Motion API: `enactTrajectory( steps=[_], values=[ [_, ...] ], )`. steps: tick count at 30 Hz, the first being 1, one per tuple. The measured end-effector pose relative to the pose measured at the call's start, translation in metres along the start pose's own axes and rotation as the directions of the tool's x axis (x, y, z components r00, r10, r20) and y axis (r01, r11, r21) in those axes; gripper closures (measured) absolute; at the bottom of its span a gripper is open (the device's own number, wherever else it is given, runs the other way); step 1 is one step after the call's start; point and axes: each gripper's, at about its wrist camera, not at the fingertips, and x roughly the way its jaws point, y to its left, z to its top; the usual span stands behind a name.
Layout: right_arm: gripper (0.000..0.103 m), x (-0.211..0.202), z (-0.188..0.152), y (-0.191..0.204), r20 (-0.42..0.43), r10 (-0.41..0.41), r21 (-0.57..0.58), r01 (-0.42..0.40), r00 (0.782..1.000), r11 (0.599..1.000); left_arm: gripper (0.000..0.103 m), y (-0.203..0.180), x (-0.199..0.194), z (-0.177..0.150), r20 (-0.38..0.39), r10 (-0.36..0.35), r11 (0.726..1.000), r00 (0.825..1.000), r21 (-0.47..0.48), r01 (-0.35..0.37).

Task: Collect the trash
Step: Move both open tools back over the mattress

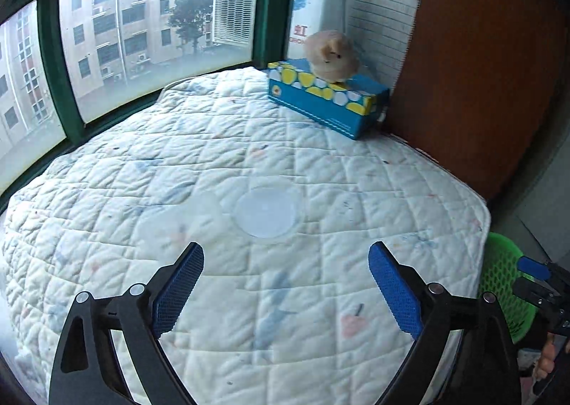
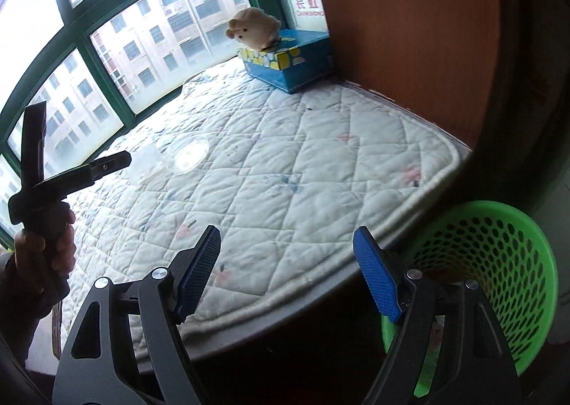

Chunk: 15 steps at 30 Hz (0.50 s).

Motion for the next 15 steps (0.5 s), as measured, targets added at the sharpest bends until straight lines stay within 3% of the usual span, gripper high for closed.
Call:
enactTrajectory(
  steps=[7, 11, 15],
  values=[
    [0.025, 0.03, 0.015, 0.038, -0.036, 0.047, -0.076, -0.049, 0.998, 0.996, 0.013, 0.067, 0.021, 0.001, -0.031, 0.029, 0.999, 0.999, -0.036, -0.031],
    [0.025, 0.051, 0.025, 0.054, -0.063, 0.062, -0.098, -0.068, 0.996, 0.993, 0.014, 0.082, 0.035, 0.001, -0.058, 0.022, 1.0, 0.998, -0.001, -0.022],
    [0.025, 0.072, 0.033, 0.07, -0.086, 0.071, -0.12, -0.081, 0.994, 0.989, 0.023, 0.088, 0.051, 0.0, -0.084, 0.002, 0.999, 0.996, 0.042, 0.002]
  ],
)
